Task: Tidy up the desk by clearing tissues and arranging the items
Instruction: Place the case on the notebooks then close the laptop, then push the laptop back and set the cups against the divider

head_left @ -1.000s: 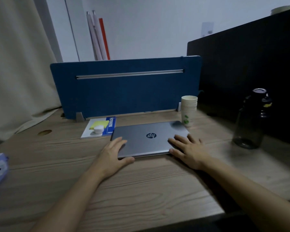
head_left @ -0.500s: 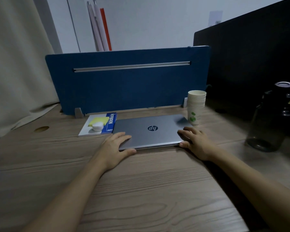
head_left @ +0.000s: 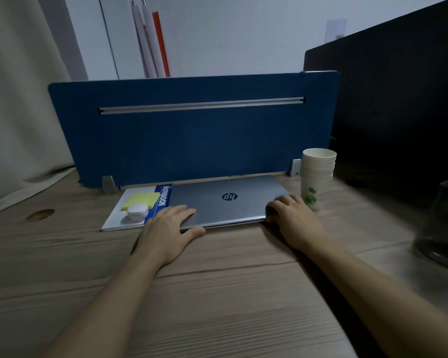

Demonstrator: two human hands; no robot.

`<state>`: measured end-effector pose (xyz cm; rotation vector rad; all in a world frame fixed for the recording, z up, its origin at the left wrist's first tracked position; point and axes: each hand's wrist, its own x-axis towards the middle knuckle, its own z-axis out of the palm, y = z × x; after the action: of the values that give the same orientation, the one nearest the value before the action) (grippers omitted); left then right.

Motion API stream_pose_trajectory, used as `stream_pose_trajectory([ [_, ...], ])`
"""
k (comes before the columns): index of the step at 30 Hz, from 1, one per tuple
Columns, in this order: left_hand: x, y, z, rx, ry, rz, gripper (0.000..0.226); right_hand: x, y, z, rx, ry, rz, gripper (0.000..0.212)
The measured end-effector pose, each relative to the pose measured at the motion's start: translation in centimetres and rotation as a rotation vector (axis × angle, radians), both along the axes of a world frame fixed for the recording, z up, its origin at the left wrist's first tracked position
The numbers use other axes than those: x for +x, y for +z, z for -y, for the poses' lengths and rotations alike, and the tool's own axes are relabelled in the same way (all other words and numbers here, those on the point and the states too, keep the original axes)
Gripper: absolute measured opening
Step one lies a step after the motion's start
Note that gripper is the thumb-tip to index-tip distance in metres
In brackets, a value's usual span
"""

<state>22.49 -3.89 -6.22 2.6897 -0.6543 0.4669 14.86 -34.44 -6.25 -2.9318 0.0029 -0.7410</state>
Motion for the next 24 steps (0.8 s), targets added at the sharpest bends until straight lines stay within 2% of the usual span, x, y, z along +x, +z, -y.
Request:
stream_pose_trajectory([
  [12, 3.2, -0.3, 0.7, -0.005, 0.035, -0.044, 0.065, 3.1, -0.1, -0.3, 0.005, 0.051, 0.027, 0.025],
  [19, 1.3, -0.2, 0.4, -0.01, 0.009, -0.015, 0.056, 1.9, -0.1, -0.5, 0.064, 0.025, 0.033, 0.022],
  [24, -1.1, 0.0, -0.2, 0.011, -0.013, 0.001, 0.052, -0.9, -0.2, 0.2, 0.137, -0.035, -0.012, 0.031],
])
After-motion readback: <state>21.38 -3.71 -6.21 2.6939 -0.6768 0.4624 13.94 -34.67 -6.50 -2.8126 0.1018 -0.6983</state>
